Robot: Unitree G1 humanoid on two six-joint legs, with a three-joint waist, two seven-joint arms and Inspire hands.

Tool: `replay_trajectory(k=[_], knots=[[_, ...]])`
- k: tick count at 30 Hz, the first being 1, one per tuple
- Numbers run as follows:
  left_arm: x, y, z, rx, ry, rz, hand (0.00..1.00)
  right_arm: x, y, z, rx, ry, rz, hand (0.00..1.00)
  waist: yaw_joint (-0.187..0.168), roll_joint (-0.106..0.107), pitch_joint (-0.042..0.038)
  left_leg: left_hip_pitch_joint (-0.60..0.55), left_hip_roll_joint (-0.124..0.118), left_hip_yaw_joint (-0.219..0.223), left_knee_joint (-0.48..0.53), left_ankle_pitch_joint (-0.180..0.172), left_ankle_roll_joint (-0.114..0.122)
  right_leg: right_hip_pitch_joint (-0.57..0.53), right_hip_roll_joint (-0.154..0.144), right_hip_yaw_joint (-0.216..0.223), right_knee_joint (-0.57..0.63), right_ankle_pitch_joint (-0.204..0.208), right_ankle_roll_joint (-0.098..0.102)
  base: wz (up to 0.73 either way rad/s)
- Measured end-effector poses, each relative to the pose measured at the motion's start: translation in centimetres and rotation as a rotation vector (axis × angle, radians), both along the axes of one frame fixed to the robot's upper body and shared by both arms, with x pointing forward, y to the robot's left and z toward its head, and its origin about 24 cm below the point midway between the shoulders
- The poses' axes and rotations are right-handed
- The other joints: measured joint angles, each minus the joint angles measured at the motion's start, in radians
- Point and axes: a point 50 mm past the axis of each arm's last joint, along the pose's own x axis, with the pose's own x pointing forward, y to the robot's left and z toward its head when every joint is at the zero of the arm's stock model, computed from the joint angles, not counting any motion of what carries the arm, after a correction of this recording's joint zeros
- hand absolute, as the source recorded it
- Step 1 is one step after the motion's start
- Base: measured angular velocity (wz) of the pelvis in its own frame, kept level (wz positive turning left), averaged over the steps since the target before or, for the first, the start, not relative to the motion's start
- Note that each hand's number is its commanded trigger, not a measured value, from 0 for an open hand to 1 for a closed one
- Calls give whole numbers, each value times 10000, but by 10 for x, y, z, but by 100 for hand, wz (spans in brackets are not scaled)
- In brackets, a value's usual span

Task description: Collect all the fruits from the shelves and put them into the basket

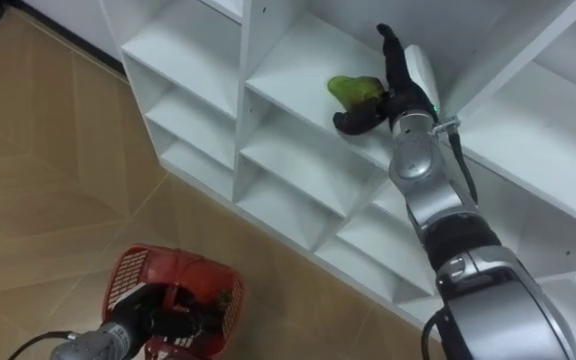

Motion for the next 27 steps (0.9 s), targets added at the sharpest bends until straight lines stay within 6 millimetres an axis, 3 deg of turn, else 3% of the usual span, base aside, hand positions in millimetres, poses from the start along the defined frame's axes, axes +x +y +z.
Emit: replay_trajectory(k=[14,15,17,20,21,27], knots=[[-1,-4,-1,113,49,-211,100,-1,-9,-6,132,573,-15,0,117,28,10,41,-40,33,-92,65,50,-30,-102,3,160,-49,39,0],[-1,-4,-1,125,45,-200,100,-1,-9,-6,134,602,30,16,118,35,16,34,-39,35,-93,67,48,-44,-101,8,165,-50,40,0],[-1,-4,-1,120,37,-199,100,0,-8,-4,133,540,59,60,119,38,13,-39,-32,51,-92,81,41,-140,-101,22,182,-49,38,-2],[0,-4,-1,128,33,-215,100,1,-8,-3,122,520,112,96,122,82,27,-63,-26,68,-100,97,41,-166,-100,25,173,-44,31,0],[0,-5,-1,113,27,-266,100,1,-8,-3,122,533,138,100,123,89,29,-63,-25,75,-103,97,41,-170,-101,29,172,-44,31,0],[1,-7,-1,88,5,-319,100,1,-8,-1,31,324,10,100,236,92,25,-87,-7,206,-208,140,52,-303,-107,159,197,-23,21,-5]])
